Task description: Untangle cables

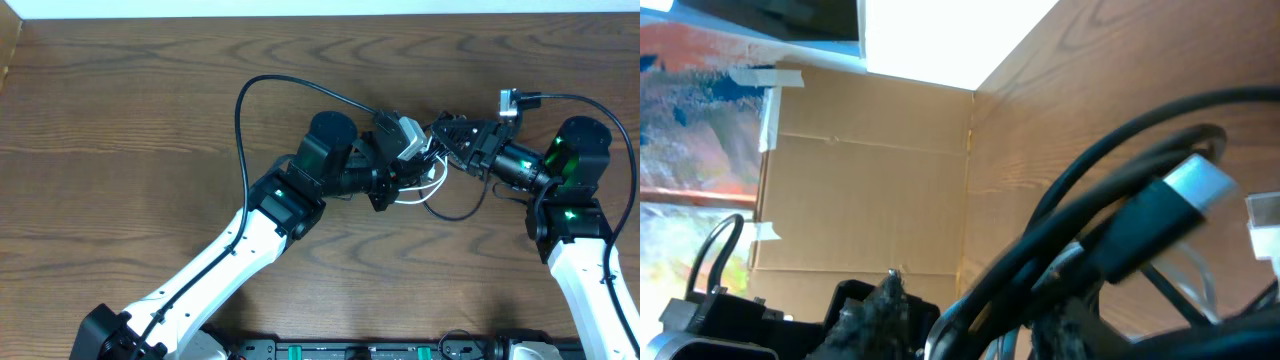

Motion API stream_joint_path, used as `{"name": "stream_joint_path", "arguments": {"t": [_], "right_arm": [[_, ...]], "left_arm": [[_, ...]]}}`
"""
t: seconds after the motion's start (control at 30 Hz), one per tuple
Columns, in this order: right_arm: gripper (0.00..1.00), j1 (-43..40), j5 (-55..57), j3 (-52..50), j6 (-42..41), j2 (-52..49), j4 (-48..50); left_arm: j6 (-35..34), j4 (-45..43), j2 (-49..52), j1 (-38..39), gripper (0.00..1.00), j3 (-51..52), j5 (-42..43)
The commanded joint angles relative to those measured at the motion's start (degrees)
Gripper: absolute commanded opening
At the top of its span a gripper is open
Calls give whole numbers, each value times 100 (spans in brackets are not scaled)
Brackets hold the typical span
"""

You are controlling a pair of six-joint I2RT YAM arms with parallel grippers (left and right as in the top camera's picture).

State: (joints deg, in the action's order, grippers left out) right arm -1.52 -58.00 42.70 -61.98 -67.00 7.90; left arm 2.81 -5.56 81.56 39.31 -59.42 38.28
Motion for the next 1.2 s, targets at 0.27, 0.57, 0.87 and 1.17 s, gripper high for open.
{"name": "stream_joint_path", "arguments": {"t": [0.27,0.57,0.87,1.17], "right_arm": [[1,-22,-2,57,-116,33,26],[1,-289,-479,57,-603,35,520],[1,-354,-638,57,-1049,35,1106],[1,-977,-1231,57,-1941,35,2120]], "left_arm": [[20,468,4,24,8,-4,-883],[20,1458,4,24,8,-4,-2564],[68,1591,4,24,8,-4,-2594],[898,2474,7,24,8,-4,-2835]]}}
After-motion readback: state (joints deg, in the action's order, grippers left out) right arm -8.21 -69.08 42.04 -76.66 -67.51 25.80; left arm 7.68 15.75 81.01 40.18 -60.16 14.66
